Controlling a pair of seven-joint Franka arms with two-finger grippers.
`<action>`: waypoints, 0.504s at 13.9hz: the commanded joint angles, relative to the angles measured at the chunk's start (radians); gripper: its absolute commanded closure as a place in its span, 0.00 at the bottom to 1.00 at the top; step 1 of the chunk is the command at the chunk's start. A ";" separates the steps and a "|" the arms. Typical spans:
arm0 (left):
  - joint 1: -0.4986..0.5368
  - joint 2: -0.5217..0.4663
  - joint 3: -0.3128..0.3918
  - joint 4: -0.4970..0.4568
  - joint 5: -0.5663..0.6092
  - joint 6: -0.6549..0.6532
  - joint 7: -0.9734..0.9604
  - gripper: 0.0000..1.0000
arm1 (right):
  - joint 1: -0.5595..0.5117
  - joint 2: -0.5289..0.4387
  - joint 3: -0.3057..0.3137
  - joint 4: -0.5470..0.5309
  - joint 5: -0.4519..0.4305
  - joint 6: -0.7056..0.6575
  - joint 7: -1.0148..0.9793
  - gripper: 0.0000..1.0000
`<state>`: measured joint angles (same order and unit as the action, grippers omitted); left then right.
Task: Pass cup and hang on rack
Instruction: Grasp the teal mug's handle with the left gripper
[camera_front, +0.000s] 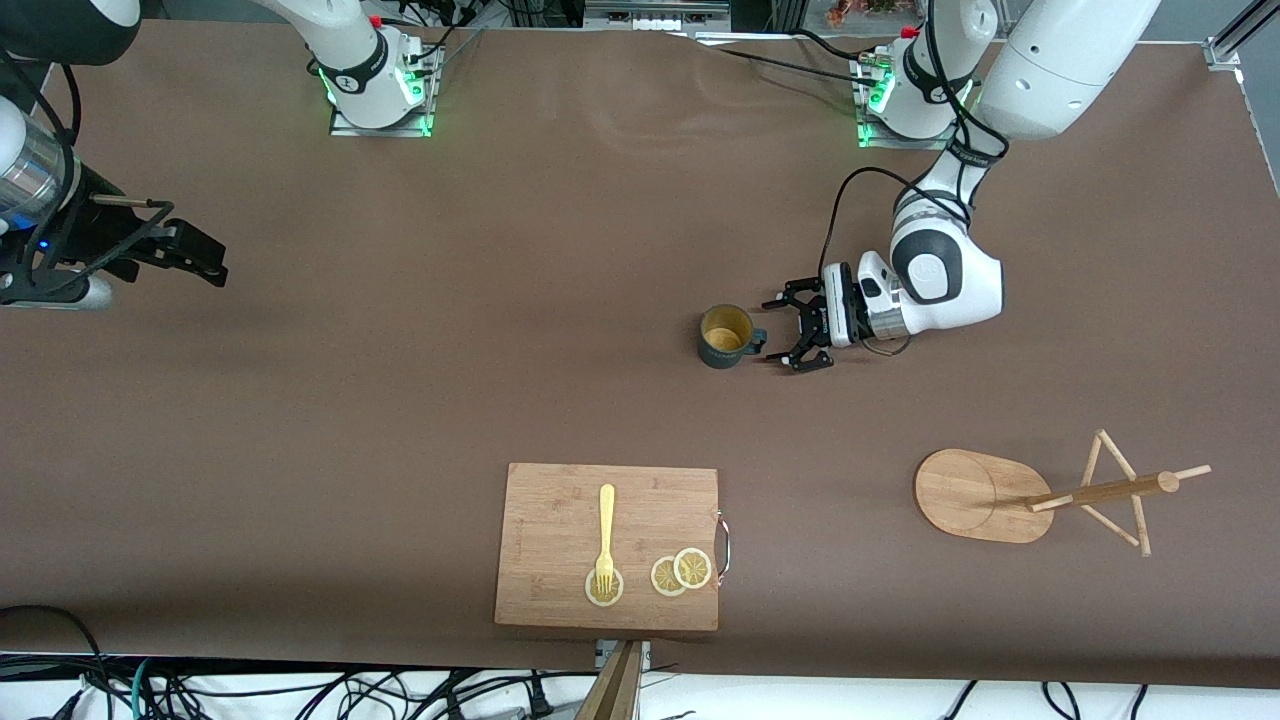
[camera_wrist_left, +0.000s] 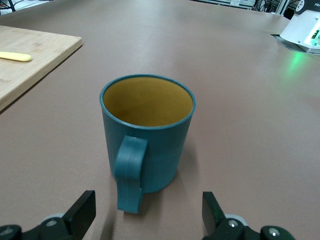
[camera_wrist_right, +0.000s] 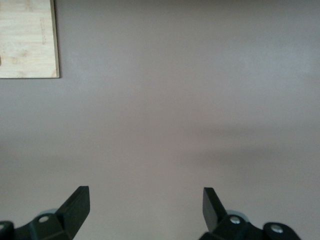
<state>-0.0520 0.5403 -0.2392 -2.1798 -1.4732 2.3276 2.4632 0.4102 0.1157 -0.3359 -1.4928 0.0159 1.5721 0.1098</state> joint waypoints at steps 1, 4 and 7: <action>-0.006 0.035 -0.005 0.028 -0.041 -0.004 0.060 0.27 | 0.002 -0.007 -0.003 0.013 0.018 -0.061 0.004 0.00; -0.008 0.036 -0.006 0.035 -0.053 -0.008 0.071 0.39 | 0.002 -0.008 -0.003 0.014 0.018 -0.078 0.010 0.00; -0.011 0.058 -0.006 0.049 -0.076 -0.033 0.074 0.40 | 0.001 -0.008 -0.011 0.014 0.044 -0.080 0.010 0.00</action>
<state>-0.0584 0.5711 -0.2443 -2.1583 -1.5099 2.3165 2.4990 0.4098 0.1153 -0.3407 -1.4914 0.0349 1.5147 0.1118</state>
